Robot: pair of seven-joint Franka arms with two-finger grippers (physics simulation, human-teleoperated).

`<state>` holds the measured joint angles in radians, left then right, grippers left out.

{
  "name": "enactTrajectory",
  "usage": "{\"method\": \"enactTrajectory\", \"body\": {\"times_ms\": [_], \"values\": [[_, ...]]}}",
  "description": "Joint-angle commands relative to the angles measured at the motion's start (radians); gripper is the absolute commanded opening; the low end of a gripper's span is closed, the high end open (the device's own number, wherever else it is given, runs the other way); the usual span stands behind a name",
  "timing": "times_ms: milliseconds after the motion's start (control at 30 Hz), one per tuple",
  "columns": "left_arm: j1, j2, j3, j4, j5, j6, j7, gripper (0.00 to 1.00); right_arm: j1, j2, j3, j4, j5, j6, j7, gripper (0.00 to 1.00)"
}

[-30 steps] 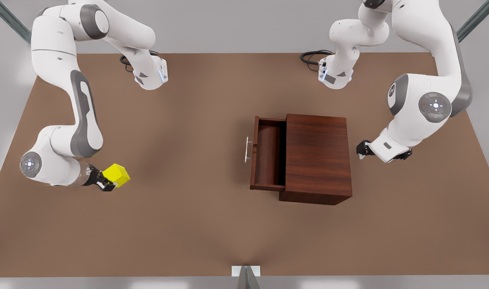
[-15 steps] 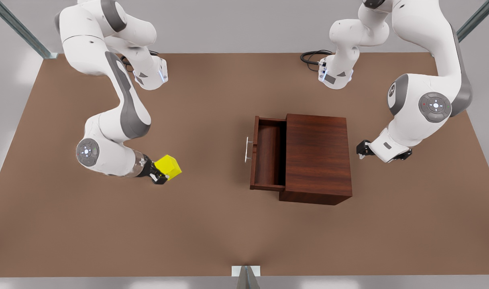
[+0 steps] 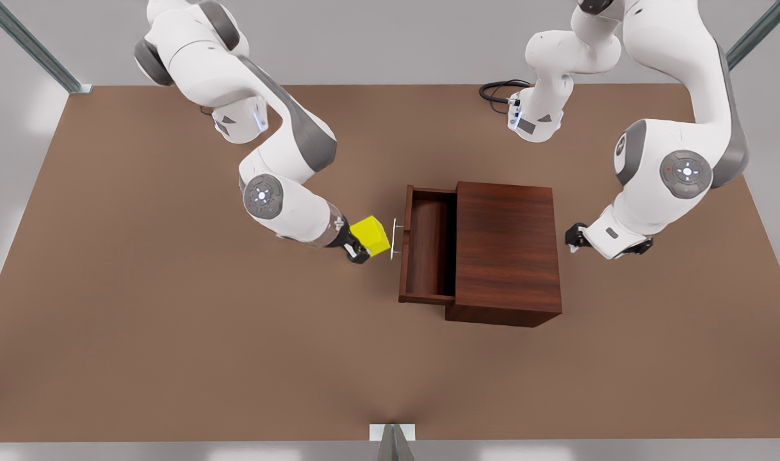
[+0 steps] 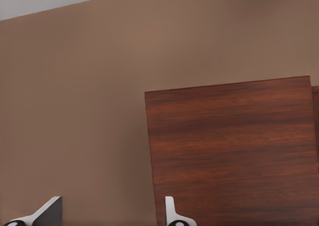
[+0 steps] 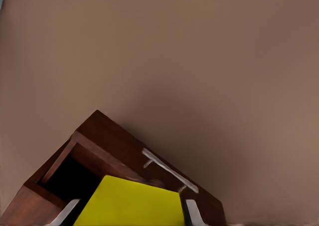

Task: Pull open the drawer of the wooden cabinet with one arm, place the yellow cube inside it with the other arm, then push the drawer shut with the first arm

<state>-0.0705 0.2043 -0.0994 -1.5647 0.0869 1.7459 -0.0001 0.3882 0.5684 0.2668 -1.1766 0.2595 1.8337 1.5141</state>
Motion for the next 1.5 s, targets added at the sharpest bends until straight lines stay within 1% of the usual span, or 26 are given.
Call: {"method": "enactTrajectory", "body": {"times_ms": [0, 33, 100, 200, 233, 333, 367, 500, 567, 667, 733, 800, 833, 867, 933, 1033, 1100, 1167, 1200, 1233, 1267, 1300, 1333, 1367, 1400, 1467], "values": [[0.0, 0.0, 0.0, 0.002, 0.004, -0.006, -0.001, 1.0, 0.035, 0.024, -0.003, 0.043, -0.002, -0.004, 0.612, 0.67], [0.001, 0.0, 0.0, 0.002, 0.004, -0.006, 0.002, 1.0, 0.054, 0.036, -0.004, 0.064, -0.003, -0.004, 0.644, 0.67], [0.001, -0.002, 0.003, 0.002, 0.005, -0.006, 0.003, 1.0, 0.132, 0.076, -0.058, 0.123, -0.003, -0.002, 0.705, 0.67], [0.0, 0.001, 0.0, -0.005, 0.005, -0.006, 0.003, 1.0, 0.185, 0.125, -0.072, 0.158, -0.003, 0.042, 0.753, 0.67], [0.0, 0.0, 0.0, 0.0, 0.005, -0.016, 0.003, 1.0, 0.213, 0.159, -0.083, 0.198, -0.003, 0.044, 0.776, 0.67], [0.001, 0.0, 0.0, 0.002, 0.005, -0.016, 0.006, 1.0, 0.281, 0.197, -0.123, 0.215, -0.005, 0.082, 0.811, 0.68], [0.001, 0.003, 0.0, 0.002, 0.007, -0.014, 0.005, 1.0, 0.316, 0.212, -0.164, 0.215, -0.003, 0.096, 0.816, 0.68], [0.003, 0.006, 0.003, 0.005, 0.008, -0.006, 0.003, 1.0, 0.334, 0.234, -0.181, 0.213, -0.005, 0.116, 0.821, 0.68], [0.006, 0.006, 0.003, 0.005, 0.008, -0.005, 0.003, 1.0, 0.363, 0.251, -0.227, 0.215, -0.005, 0.116, 0.822, 0.68], [0.006, 0.007, 0.004, 0.006, 0.013, -0.005, 0.003, 1.0, 0.379, 0.277, -0.242, 0.215, -0.005, 0.118, 0.822, 0.68], [0.009, 0.007, 0.004, 0.006, 0.013, -0.005, 0.005, 1.0, 0.417, 0.303, -0.279, 0.233, -0.005, 0.119, 0.828, 0.68], [0.006, 0.007, 0.004, 0.005, 0.013, -0.005, 0.003, 1.0, 0.42, 0.304, -0.274, 0.238, -0.005, 0.119, 0.834, 0.68], [0.006, 0.007, 0.004, 0.006, 0.013, -0.005, 0.003, 1.0, 0.422, 0.304, -0.273, 0.238, -0.005, 0.119, 0.824, 0.87], [0.001, 0.007, 0.004, 0.006, 0.03, -0.005, 0.003, 1.0, 0.42, 0.301, -0.273, 0.238, -0.005, 0.119, 0.819, 1.0], [0.0, 0.007, 0.004, 0.006, 0.033, -0.005, 0.003, 1.0, 0.42, 0.295, -0.279, 0.238, -0.006, 0.116, 0.816, 1.0], [-0.002, 0.007, 0.003, 0.009, 0.03, -0.005, -0.001, 1.0, 0.402, 0.22, -0.319, 0.236, -0.009, 0.024, 0.75, 1.0], [-0.006, 0.006, 0.0, 0.095, 0.013, -0.029, 0.002, 1.0, 0.292, 0.186, -0.302, 0.238, -0.005, -0.071, 0.663, 1.0], [-0.103, 0.004, -0.002, 0.198, -0.004, -0.132, -0.131, 1.0, 0.094, 0.117, -0.301, 0.238, -0.006, -0.279, 0.335, 1.0], [-0.215, 0.012, -0.002, 0.281, 0.001, -0.19, -0.335, 1.0, -0.044, 0.041, -0.294, 0.215, -0.023, -0.31, 0.013, 1.0], [-0.294, 0.041, -0.002, 0.308, 0.005, -0.19, -0.509, 1.0, -0.149, -0.007, -0.29, 0.126, -0.077, -0.294, -0.285, 1.0], [-0.388, 0.095, 0.0, 0.36, 0.016, -0.187, -0.681, 1.0, -0.247, -0.071, -0.291, -0.003, -0.131, -0.205, -0.665, 1.0], [-0.468, 0.182, 0.0, 0.452, 0.033, -0.184, -0.839, 1.0, -0.284, -0.143, -0.304, -0.156, -0.158, -0.154, -1.159, 1.0], [-0.528, 0.237, 0.003, 0.502, 0.066, -0.168, -0.951, 1.0, -0.292, -0.192, -0.359, -0.235, -0.203, -0.152, -1.359, 1.0], [-0.578, 0.279, 0.003, 0.509, 0.068, -0.082, -1.083, 1.0, -0.328, -0.291, -0.363, -0.365, -0.223, -0.117, -1.419, 1.0], [-0.609, 0.317, 0.009, 0.512, 0.068, -0.005, -1.185, 1.0, -0.33, -0.341, -0.365, -0.462, -0.232, -0.07, -1.414, 1.0], [-0.641, 0.366, 0.006, 0.512, 0.067, 0.107, -1.308, 1.0, -0.316, -0.323, -0.359, -0.454, -0.27, -0.108, -1.413, 1.0]]}}
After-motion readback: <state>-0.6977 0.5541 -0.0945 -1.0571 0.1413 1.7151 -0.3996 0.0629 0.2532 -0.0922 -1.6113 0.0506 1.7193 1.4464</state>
